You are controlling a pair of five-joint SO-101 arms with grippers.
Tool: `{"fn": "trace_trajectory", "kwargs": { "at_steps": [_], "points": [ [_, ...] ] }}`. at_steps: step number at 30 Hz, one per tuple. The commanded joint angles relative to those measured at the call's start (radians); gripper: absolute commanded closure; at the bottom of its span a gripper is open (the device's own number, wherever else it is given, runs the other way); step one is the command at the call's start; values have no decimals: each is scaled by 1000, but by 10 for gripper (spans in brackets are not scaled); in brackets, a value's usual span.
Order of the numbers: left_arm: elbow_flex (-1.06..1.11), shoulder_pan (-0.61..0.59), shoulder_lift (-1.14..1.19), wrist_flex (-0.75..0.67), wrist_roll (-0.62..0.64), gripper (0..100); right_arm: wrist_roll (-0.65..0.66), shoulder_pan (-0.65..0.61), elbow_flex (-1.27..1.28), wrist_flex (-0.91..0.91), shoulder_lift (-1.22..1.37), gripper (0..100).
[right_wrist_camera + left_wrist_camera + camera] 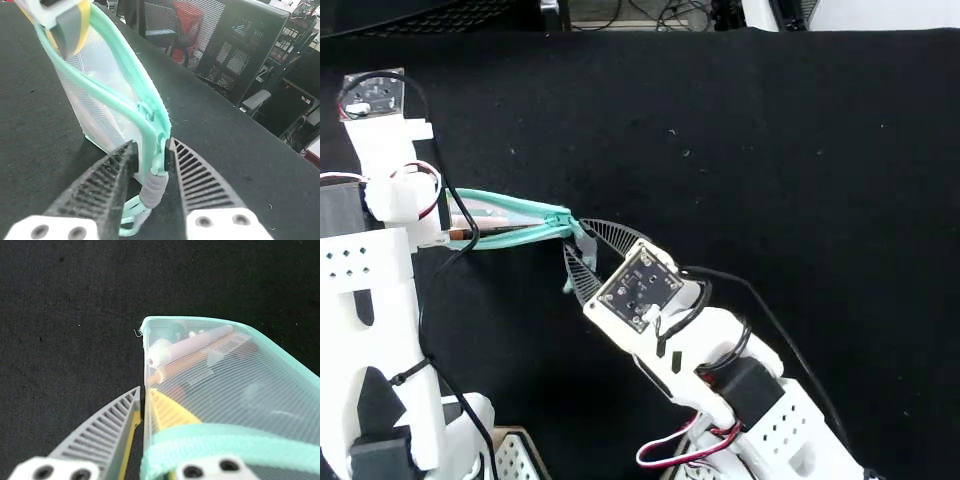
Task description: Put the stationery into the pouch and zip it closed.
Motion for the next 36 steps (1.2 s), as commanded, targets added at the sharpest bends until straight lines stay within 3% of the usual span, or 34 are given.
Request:
{"fn": "trace_trajectory", "kwargs": {
  "at_steps": [1, 6, 18, 36],
  "points": [
    [38, -10, 17, -17, -8, 970, -5, 35, -2, -11, -10, 896],
    [38, -10, 17, -17, -8, 970, -5, 129, -13, -57, 90, 896],
    [38, -10, 17, -17, -8, 970, -9, 66, -65, -57, 209, 896],
    [39, -10, 17, -17, -8, 970, -11, -8, -113, 106, 88, 895]
  ]
}}
